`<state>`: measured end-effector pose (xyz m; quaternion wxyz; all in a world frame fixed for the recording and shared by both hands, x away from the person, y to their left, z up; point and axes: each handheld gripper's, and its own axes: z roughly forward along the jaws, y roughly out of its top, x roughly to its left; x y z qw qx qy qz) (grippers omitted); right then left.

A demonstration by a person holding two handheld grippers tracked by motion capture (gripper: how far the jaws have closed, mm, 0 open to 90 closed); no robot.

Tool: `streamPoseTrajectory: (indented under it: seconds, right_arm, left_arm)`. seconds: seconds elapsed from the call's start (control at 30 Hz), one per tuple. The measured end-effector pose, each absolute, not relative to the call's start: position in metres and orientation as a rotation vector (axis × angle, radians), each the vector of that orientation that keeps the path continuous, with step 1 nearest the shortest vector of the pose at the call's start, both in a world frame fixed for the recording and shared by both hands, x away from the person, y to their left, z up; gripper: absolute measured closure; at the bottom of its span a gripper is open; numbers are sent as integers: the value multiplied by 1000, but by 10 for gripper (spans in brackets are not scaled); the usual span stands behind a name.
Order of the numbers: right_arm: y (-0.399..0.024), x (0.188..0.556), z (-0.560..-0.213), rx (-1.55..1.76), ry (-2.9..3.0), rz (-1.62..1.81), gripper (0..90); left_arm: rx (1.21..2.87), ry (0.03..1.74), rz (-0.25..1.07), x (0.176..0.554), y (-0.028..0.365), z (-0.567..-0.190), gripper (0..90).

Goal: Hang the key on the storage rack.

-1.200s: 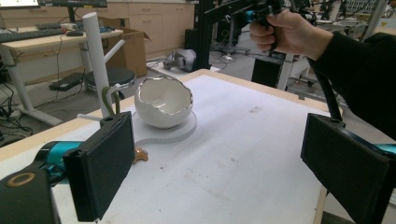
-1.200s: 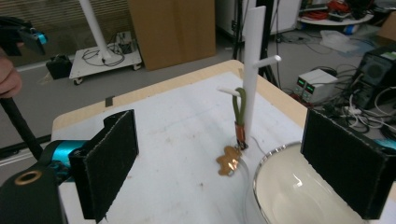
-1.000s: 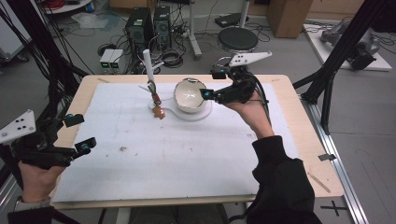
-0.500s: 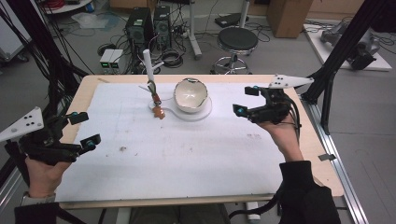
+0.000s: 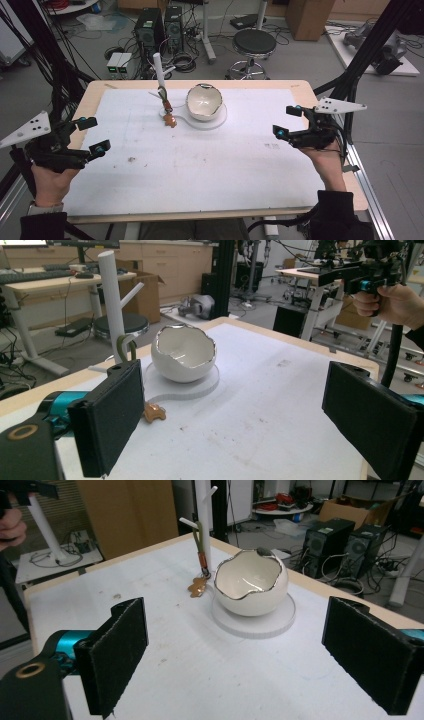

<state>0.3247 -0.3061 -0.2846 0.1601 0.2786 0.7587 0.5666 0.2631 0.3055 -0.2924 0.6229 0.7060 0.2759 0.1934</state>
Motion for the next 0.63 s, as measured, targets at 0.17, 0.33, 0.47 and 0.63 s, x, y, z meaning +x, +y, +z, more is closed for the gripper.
streamPoseTrajectory:
  seconds: [0.17, 0.33, 0.47, 0.63]
  right_arm:
    - [-328, 318, -296, 834, 2148, 1709, 105]
    - [-348, 314, -302, 898, 2135, 1684, 105]
    - [-359, 305, -300, 899, 2093, 1703, 105]
    - [-362, 303, -301, 917, 2061, 1713, 105]
  left_arm:
    - [1628, 637, 438, 264, 304, -293, 104]
    - [1633, 646, 433, 264, 302, -295, 104]
    - [1645, 649, 436, 265, 300, -297, 104]
    - [1652, 646, 454, 263, 296, -297, 104]
